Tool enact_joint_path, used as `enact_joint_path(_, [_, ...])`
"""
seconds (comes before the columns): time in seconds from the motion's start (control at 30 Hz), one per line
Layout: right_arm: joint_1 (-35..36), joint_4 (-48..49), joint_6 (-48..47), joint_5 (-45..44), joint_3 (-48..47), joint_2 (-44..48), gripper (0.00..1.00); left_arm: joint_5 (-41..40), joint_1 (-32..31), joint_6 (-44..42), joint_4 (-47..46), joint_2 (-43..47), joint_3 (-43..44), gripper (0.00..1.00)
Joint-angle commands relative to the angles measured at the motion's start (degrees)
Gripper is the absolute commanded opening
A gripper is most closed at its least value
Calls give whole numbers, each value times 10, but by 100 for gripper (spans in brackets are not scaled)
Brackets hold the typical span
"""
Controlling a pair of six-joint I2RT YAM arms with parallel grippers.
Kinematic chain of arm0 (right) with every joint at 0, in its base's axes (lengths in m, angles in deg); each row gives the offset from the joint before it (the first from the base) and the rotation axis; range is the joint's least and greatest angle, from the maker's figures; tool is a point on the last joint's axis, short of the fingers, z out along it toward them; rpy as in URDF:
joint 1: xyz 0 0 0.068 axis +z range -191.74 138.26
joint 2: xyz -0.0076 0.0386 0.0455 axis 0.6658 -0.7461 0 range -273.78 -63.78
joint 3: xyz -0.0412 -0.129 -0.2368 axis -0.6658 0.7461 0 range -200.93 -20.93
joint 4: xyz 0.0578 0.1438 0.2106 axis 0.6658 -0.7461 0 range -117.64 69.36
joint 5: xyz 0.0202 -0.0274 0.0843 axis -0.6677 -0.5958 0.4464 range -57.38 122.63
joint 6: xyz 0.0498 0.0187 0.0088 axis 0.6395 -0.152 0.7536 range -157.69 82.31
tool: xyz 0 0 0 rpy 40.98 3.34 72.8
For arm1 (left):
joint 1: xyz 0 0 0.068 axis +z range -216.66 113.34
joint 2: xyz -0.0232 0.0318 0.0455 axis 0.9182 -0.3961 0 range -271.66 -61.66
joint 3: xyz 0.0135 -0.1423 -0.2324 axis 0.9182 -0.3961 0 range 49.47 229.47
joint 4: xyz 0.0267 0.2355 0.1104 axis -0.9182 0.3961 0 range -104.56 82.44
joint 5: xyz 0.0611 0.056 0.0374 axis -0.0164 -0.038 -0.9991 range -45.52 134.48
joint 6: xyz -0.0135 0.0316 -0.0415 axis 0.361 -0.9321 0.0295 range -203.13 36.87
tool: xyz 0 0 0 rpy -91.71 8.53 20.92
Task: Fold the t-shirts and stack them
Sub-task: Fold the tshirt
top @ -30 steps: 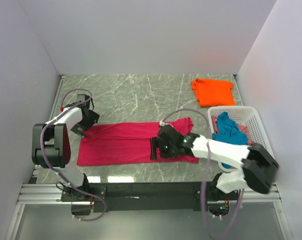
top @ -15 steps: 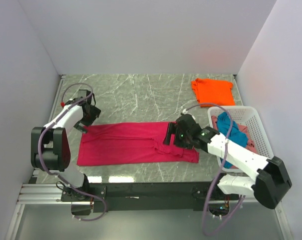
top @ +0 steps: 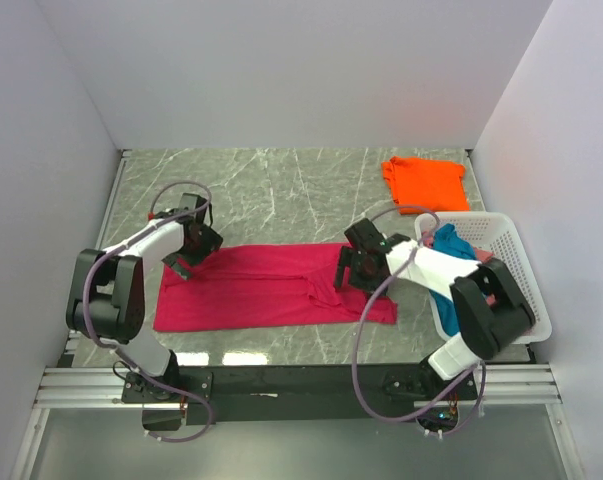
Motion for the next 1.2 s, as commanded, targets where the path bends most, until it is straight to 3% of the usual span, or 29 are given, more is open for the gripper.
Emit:
enact_joint_path(0.0, [-19, -11, -38, -33, -69, -59, 91, -14, -1, 0, 3, -7, -24, 99])
enact_joint_path(0.27, [-50, -55, -110, -34, -198, -213, 90, 79, -29, 30, -47, 30, -123, 99])
enact_joint_path(0.5, [-87, -100, -235, -56, -488, -369, 89, 182, -93, 109, -61, 51, -150, 99])
enact_joint_path(0.7, [-101, -198, -317, -32, -758, -524, 88, 153, -127, 145, 12, 70, -133, 100])
enact_joint_path(0.8, [-101, -207, -339, -27, -812, -558, 88, 148, -136, 152, 48, 103, -147, 99])
enact_joint_path(0.97, [-103, -162, -348, -8, -815, -557, 88, 124, -147, 166, 78, 200, -181, 99])
enact_joint_path(1.17, [-102, -166, -335, -41, -828, -507, 89, 69, -148, 84, 100, 263, -133, 99])
